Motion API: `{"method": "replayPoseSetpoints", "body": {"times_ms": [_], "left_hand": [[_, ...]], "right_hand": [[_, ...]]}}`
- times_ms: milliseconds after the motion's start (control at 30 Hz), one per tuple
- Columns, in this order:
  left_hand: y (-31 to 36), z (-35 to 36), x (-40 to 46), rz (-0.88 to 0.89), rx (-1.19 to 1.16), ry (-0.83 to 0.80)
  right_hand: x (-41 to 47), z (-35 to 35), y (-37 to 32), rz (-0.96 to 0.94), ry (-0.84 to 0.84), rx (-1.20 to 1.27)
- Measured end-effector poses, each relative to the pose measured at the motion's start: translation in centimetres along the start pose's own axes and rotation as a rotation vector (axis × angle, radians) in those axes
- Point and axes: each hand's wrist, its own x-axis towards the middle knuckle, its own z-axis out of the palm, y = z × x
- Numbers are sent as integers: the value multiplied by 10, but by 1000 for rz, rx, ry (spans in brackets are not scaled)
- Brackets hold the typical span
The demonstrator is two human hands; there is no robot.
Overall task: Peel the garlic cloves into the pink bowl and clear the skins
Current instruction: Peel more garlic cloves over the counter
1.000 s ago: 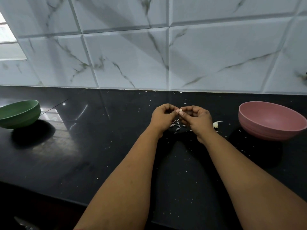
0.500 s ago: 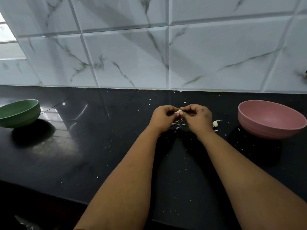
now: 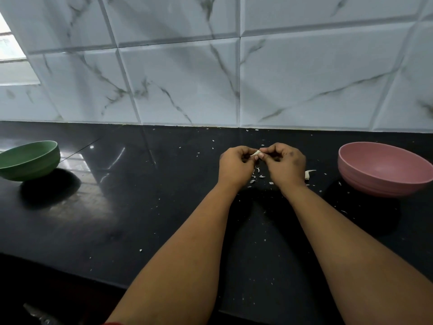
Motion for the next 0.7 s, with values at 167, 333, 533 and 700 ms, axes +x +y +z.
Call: {"method": "replayPoseSetpoints", "body": {"times_ms": [167, 333, 533, 700], "left_hand": [[4, 0, -2, 15, 53, 28], [6, -2, -3, 53, 107, 36], [5, -8, 1, 35, 94, -36], [3, -7, 1, 3, 30, -88]], "right_hand": [[-1, 3, 1, -25, 33, -5], [-1, 4, 3, -19, -2, 12], [-3, 6, 5, 19, -57, 67], [-1, 5, 7, 58, -59, 134]]}}
